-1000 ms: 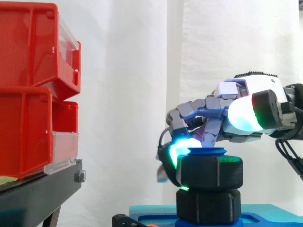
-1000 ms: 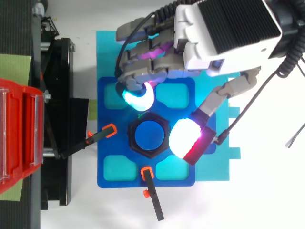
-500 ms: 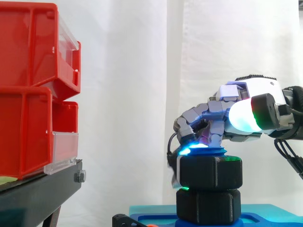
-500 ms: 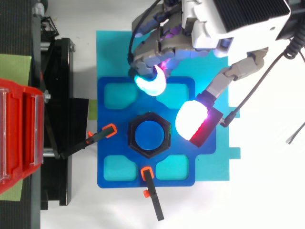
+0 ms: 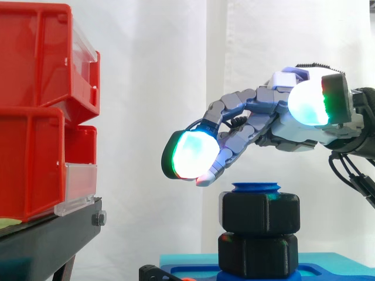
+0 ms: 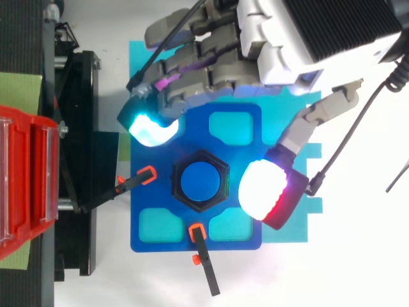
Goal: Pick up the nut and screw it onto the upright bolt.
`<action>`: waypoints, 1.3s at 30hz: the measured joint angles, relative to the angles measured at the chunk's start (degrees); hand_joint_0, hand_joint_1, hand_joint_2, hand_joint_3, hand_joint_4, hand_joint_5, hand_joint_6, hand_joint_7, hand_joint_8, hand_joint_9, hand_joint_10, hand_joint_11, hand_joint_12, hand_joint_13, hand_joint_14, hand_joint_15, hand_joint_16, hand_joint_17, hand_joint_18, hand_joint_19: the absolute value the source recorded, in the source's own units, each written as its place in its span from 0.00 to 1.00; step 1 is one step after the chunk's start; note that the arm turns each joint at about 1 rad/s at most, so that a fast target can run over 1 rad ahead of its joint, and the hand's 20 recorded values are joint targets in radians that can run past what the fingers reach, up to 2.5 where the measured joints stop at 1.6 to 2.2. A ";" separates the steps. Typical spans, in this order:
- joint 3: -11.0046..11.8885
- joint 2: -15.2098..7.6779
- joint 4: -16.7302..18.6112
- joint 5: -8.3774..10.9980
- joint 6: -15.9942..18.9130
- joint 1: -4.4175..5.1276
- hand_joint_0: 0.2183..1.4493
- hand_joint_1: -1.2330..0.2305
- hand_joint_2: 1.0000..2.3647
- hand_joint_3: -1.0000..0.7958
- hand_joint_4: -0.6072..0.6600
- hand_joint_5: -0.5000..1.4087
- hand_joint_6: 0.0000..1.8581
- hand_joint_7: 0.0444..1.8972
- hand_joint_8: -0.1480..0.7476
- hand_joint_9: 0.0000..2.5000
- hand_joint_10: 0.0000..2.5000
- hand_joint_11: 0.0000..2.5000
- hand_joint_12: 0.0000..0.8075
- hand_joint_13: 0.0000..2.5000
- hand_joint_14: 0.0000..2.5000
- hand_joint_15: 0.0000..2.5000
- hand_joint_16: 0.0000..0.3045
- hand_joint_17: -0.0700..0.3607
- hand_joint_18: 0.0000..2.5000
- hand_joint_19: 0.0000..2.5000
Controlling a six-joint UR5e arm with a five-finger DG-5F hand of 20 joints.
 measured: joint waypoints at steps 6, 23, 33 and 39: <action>-0.74 -0.06 0.34 0.40 -0.04 1.18 0.19 0.70 0.00 0.28 0.67 0.19 0.27 0.32 0.47 0.33 0.00 0.00 0.40 0.24 0.00 0.00 0.12 0.36 0.14 0.07; -1.09 -0.86 0.57 1.55 0.19 2.44 0.20 0.69 0.00 0.28 0.69 0.20 0.27 0.37 0.49 0.36 0.00 0.00 0.41 0.26 0.00 0.00 0.12 0.36 0.16 0.08; -1.13 -1.39 0.28 1.56 0.35 2.57 0.20 0.68 0.00 0.28 0.70 0.21 0.27 0.39 0.50 0.38 0.00 0.00 0.40 0.28 0.00 0.00 0.12 0.36 0.18 0.08; -1.12 -1.41 0.26 1.56 0.36 2.57 0.20 0.68 0.00 0.28 0.72 0.22 0.27 0.46 0.51 0.39 0.00 0.00 0.41 0.29 0.00 0.00 0.12 0.36 0.19 0.08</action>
